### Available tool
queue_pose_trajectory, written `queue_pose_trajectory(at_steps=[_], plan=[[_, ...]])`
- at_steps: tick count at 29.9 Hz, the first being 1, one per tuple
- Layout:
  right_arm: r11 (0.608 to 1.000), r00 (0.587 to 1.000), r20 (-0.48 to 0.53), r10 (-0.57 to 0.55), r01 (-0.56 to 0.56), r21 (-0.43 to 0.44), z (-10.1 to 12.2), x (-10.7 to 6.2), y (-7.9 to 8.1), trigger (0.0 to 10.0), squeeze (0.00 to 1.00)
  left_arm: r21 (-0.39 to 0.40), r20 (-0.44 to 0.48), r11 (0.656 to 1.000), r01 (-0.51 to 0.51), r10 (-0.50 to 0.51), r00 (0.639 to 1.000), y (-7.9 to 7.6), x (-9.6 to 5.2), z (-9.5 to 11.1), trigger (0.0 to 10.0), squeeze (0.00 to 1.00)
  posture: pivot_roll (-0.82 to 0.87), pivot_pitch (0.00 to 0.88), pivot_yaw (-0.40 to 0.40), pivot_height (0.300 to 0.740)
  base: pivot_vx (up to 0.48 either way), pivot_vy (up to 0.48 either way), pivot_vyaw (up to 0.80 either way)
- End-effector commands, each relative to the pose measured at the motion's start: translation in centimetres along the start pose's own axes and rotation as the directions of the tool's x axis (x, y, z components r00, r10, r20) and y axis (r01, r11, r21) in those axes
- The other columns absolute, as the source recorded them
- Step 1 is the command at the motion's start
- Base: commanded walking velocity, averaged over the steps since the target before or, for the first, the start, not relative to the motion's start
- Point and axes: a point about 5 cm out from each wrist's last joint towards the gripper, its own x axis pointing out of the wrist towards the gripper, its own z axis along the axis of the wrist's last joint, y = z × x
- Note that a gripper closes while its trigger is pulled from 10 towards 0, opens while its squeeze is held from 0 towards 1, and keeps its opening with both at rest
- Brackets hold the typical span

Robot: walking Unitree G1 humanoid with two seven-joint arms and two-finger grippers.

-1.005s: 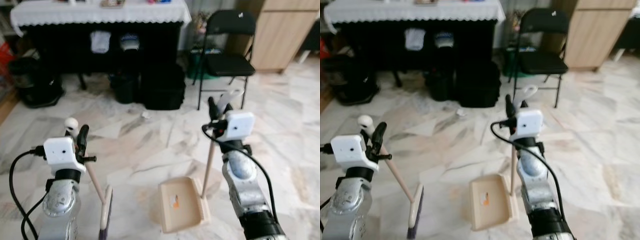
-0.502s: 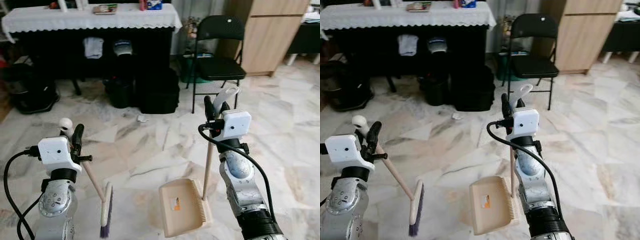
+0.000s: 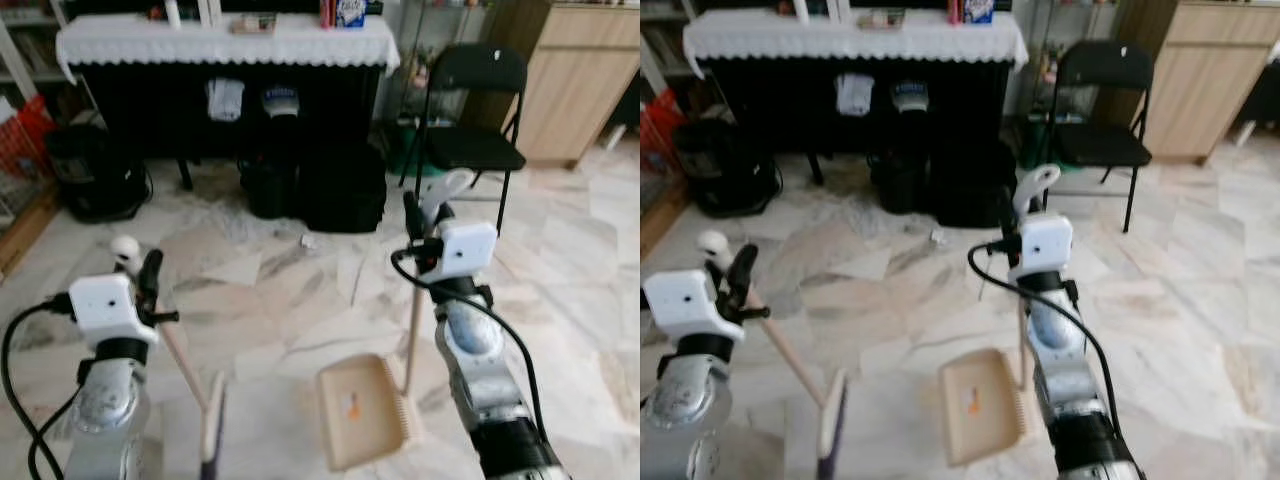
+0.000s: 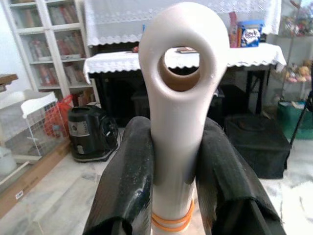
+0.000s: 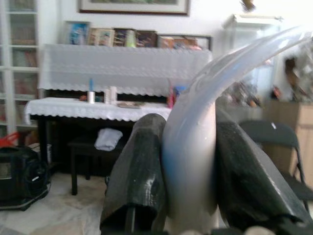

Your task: Sweep floor

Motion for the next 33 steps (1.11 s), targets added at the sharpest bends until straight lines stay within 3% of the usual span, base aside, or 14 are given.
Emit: queue_pose_trajectory(at_steps=[1,11,33], plan=[[1.0,0.999,0.044,-0.009,0.01,-0.023,0.87,0.43,-0.66,10.0,0.0,-0.011,0.037,1.0,0.014,-0.013,0.999,-0.42,0.28,0.69,10.0,0.0,0.03,0.043,0.016,0.74,0.0,0.0,0.0],[1.0,0.999,0.045,-0.011,0.012,-0.025,0.83,0.44,-0.73,10.0,0.0,-0.001,0.028,1.0,0.03,-0.03,0.999,-0.61,0.4,0.65,10.0,0.0,0.02,0.037,0.016,0.74,0.024,0.0,0.0],[0.999,0.999,0.047,-0.013,0.014,-0.031,0.82,0.26,-0.86,10.0,0.0,-0.014,0.028,0.999,0.034,-0.033,0.999,-0.77,0.3,0.56,10.0,0.0,0.02,0.018,0.015,0.74,0.359,0.0,0.0]])
